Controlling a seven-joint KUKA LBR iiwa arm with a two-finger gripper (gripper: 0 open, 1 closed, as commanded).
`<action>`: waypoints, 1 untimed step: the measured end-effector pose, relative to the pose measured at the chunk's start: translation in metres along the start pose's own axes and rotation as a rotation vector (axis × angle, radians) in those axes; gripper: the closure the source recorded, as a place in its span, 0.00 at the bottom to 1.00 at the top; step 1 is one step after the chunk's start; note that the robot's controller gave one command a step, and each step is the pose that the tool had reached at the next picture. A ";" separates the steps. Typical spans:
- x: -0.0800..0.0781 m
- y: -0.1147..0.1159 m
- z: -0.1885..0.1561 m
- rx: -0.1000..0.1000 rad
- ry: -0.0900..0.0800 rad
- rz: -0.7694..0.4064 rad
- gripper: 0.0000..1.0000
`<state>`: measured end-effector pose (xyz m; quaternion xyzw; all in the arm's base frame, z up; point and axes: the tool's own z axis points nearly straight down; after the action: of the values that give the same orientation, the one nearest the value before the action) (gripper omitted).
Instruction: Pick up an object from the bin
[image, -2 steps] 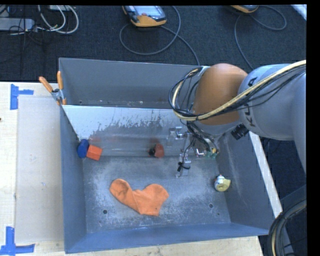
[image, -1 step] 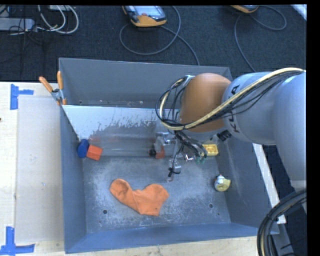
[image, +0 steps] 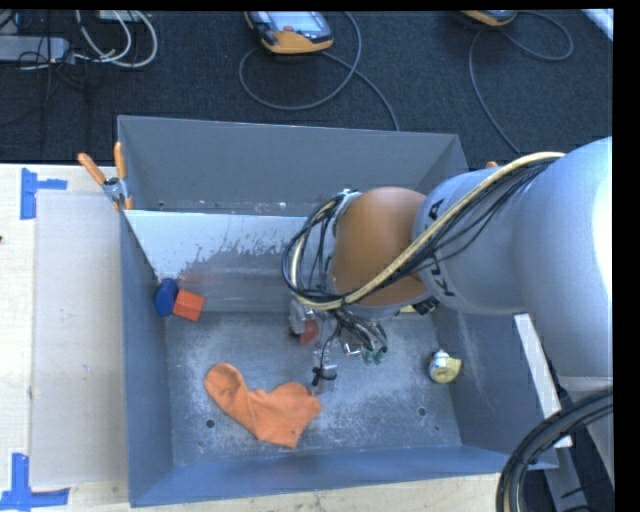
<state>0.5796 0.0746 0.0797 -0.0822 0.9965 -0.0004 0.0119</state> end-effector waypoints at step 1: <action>0.010 0.015 0.003 -0.005 0.001 -0.034 0.00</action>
Offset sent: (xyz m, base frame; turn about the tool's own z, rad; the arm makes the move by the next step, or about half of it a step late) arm -0.0552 -0.0042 -0.0097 -0.1057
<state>0.5670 0.0873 0.0760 -0.0989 0.9950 0.0019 0.0114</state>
